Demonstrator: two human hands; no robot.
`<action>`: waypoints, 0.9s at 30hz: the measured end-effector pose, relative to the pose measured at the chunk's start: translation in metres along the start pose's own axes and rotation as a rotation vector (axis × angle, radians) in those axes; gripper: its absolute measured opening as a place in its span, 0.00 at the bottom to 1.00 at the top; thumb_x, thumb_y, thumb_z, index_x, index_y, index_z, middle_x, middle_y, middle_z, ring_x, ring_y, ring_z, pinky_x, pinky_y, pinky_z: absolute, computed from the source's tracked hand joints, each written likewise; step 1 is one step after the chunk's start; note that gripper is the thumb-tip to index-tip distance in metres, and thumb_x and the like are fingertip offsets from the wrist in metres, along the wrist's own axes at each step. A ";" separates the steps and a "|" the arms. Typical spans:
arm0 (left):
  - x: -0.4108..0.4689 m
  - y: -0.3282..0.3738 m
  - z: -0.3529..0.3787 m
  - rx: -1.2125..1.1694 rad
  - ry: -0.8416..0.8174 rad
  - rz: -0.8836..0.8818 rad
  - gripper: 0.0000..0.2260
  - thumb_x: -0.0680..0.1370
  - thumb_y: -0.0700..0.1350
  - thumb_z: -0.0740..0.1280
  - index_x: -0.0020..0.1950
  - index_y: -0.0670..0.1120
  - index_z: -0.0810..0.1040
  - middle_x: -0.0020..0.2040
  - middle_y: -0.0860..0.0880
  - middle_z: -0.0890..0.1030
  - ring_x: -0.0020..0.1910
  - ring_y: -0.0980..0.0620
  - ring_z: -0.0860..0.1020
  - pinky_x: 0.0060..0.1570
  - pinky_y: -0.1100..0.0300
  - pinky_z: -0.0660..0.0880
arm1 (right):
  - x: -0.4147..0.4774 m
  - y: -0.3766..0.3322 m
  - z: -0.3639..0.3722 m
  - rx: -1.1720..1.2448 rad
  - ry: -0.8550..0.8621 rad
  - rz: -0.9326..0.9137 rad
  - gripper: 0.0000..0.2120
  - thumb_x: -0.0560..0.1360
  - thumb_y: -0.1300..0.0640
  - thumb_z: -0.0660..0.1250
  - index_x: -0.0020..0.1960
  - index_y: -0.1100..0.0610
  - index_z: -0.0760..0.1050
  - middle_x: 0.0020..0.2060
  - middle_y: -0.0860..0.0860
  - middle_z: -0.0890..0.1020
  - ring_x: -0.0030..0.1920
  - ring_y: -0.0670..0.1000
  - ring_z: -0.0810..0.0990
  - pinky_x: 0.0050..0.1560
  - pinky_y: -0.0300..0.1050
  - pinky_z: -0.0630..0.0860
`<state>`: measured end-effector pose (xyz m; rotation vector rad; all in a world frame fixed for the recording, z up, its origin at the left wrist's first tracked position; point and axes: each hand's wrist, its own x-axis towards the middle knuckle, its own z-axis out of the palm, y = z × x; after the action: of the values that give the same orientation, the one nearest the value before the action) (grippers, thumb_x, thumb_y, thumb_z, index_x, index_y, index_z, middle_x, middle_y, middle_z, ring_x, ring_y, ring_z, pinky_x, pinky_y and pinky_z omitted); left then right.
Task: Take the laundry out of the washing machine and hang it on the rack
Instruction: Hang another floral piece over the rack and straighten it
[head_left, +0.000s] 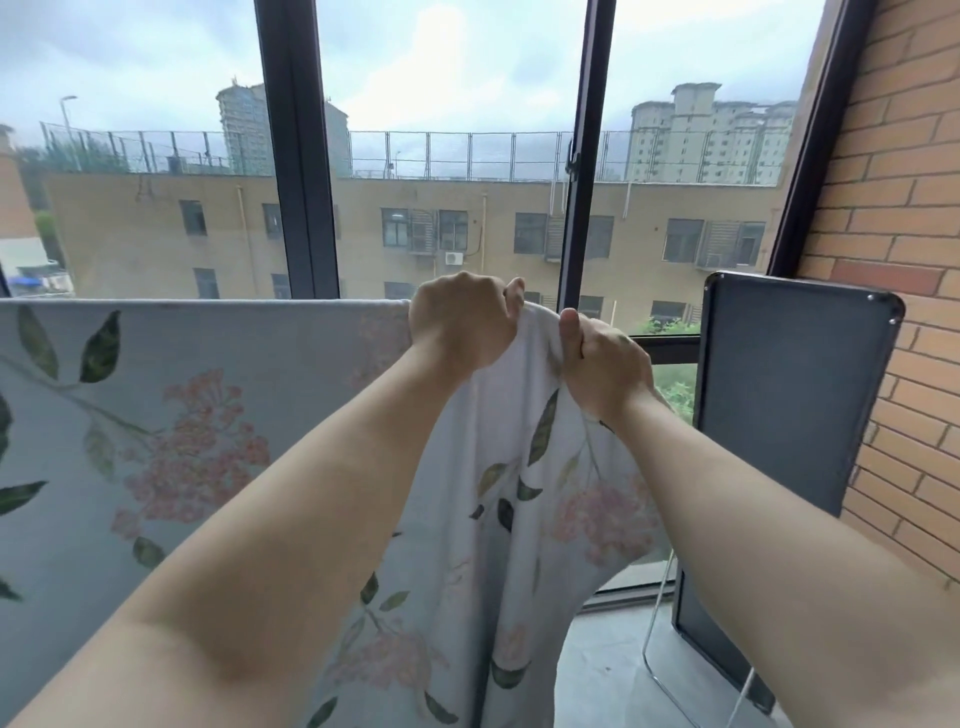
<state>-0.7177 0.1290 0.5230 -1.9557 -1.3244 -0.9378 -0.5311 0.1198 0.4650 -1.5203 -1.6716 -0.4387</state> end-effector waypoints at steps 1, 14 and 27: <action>0.000 -0.001 0.001 0.007 0.011 0.001 0.27 0.82 0.60 0.47 0.41 0.50 0.82 0.37 0.47 0.83 0.32 0.48 0.71 0.34 0.58 0.64 | -0.002 0.007 0.000 -0.033 -0.007 -0.005 0.32 0.81 0.35 0.35 0.49 0.48 0.74 0.45 0.50 0.80 0.47 0.56 0.79 0.42 0.46 0.66; 0.004 0.007 0.008 0.101 0.034 0.001 0.29 0.81 0.65 0.45 0.32 0.52 0.74 0.26 0.54 0.68 0.29 0.48 0.69 0.32 0.59 0.61 | -0.003 0.057 -0.011 -0.088 0.059 -0.077 0.22 0.83 0.38 0.43 0.41 0.50 0.64 0.36 0.55 0.82 0.38 0.62 0.82 0.38 0.48 0.66; 0.001 0.012 0.004 0.137 0.044 -0.014 0.30 0.82 0.63 0.48 0.33 0.48 0.78 0.29 0.51 0.74 0.29 0.46 0.71 0.33 0.59 0.64 | -0.008 0.119 -0.041 -0.198 -0.320 -0.102 0.26 0.74 0.27 0.58 0.44 0.52 0.67 0.39 0.52 0.81 0.41 0.59 0.80 0.40 0.49 0.69</action>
<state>-0.7053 0.1289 0.5201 -1.8148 -1.3422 -0.8686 -0.4060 0.1101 0.4529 -1.7248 -2.0093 -0.4430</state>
